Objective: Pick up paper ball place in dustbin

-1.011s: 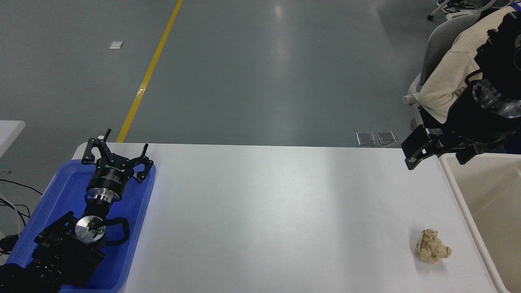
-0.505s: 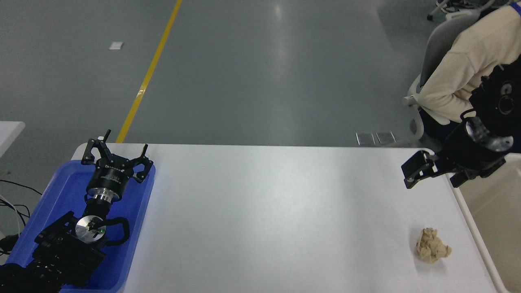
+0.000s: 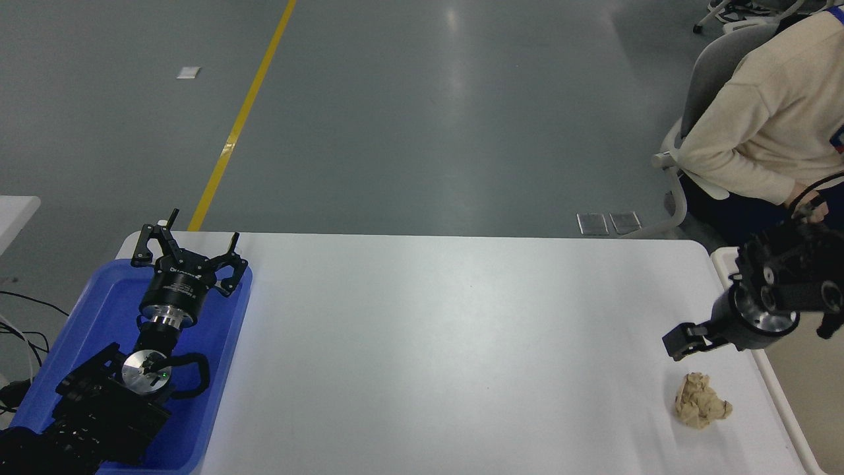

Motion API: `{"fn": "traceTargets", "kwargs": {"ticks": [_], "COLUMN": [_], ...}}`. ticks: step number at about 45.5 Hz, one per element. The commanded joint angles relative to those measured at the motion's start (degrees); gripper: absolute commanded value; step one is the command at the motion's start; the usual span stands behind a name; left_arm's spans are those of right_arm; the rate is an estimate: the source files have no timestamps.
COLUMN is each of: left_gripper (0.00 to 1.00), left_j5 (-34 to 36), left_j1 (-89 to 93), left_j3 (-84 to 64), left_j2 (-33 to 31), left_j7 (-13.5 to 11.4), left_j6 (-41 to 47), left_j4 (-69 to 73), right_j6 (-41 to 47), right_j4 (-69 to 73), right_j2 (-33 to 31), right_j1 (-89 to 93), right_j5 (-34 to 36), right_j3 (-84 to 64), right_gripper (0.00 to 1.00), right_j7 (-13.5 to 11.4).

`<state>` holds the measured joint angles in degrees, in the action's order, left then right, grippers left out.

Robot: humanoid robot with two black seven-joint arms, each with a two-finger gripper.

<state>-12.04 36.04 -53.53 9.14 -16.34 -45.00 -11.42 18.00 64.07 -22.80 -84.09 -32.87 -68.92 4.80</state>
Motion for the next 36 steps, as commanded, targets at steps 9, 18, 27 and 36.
{"fn": "traceTargets", "kwargs": {"ticks": [9,18,27,36], "left_gripper": [1.0,1.0,1.0,1.0], "left_j5": [0.0,0.0,-0.1,0.0], "left_j1": [0.0,0.0,0.0,0.0], "left_j3": [0.0,0.0,0.0,0.0], "left_j2": [0.0,0.0,0.0,0.0], "left_j7": [0.0,0.0,0.0,0.0], "left_j6": [0.0,0.0,0.0,0.0], "left_j4": [0.0,0.0,0.0,0.0], "right_j6": [-1.0,-2.0,-2.7,-2.5], "right_j4": [-9.0,-11.2,-11.9,-11.8], "right_j2": [1.2,1.1,1.0,0.6], "right_j1": [12.1,13.7,14.9,16.1], "right_j5": [-0.7,-0.6,-0.4,0.5], "right_j3": [3.5,3.5,3.6,5.2], "right_gripper": [0.97,0.91,0.89,0.46], "right_j7": [-0.1,-0.2,-0.2,-0.2]}}
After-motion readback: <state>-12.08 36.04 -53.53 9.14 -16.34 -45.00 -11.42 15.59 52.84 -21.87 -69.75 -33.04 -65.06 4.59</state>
